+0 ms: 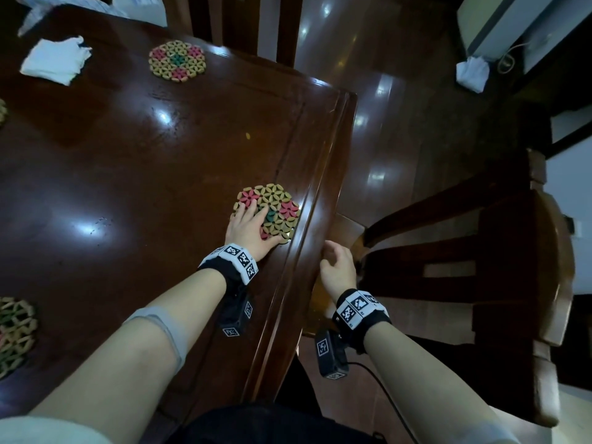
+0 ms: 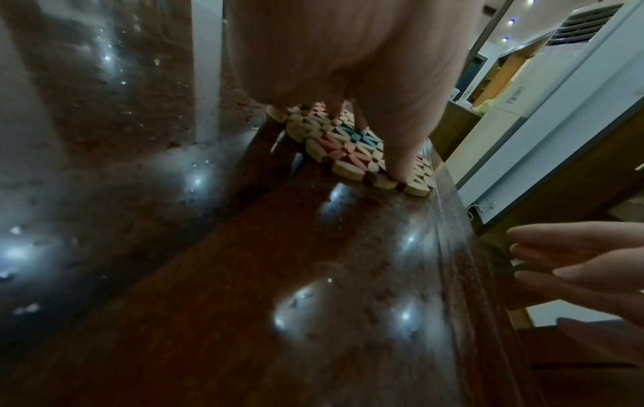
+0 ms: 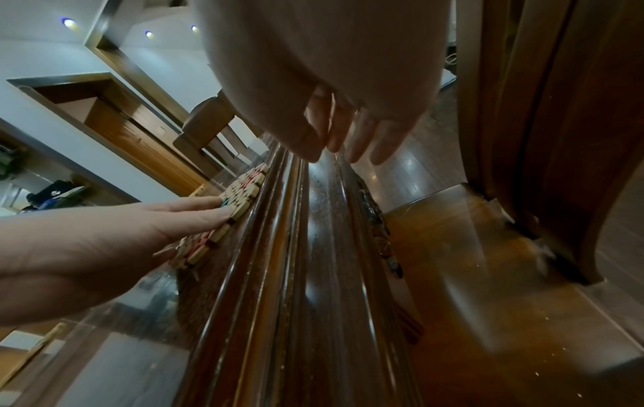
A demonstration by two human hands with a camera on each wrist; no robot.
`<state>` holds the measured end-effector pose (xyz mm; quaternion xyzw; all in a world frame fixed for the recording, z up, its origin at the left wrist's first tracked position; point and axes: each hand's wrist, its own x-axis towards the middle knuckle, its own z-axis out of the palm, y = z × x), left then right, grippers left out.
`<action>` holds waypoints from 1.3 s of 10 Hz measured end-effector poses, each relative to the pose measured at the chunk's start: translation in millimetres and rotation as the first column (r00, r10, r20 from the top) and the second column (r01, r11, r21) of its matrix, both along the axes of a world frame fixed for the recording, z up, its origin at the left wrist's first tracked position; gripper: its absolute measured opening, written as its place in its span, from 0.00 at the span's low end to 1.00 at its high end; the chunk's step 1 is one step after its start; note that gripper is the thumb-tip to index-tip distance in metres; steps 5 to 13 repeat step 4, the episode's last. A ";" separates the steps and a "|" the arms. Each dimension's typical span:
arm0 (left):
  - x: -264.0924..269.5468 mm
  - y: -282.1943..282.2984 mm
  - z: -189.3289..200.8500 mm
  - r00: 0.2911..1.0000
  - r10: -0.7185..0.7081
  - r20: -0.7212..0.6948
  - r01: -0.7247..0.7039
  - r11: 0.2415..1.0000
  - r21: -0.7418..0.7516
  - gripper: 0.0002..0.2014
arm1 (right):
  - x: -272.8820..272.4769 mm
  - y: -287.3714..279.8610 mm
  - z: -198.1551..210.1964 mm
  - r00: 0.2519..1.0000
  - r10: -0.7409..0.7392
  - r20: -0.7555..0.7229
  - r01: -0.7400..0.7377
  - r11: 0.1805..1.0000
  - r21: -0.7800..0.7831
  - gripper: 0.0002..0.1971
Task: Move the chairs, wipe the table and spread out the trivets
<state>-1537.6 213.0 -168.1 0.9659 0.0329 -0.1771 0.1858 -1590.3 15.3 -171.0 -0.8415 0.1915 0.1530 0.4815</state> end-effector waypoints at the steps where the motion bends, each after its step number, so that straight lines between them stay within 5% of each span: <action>1: -1.7 -1.2 0.1 1.000 0.003 -0.002 -0.003 1.000 -0.002 0.41 | -2.3 -1.9 2.8 1.000 0.013 0.012 -0.014 1.000 0.003 0.24; 3: -0.6 -8.3 6.9 0.998 0.049 -0.034 -0.050 0.998 -0.042 0.41 | -5.9 -9.9 11.5 0.998 0.027 0.061 -0.029 0.999 0.018 0.24; 4: -2.7 -15.5 7.2 0.985 0.173 -0.007 -0.172 0.969 -0.177 0.40 | -4.3 -11.7 18.3 0.997 0.018 0.080 -0.021 0.999 0.039 0.24; 13: -2.7 -15.5 7.2 0.985 0.173 -0.007 -0.172 0.969 -0.177 0.40 | -4.3 -11.7 18.3 0.997 0.018 0.080 -0.021 0.999 0.039 0.24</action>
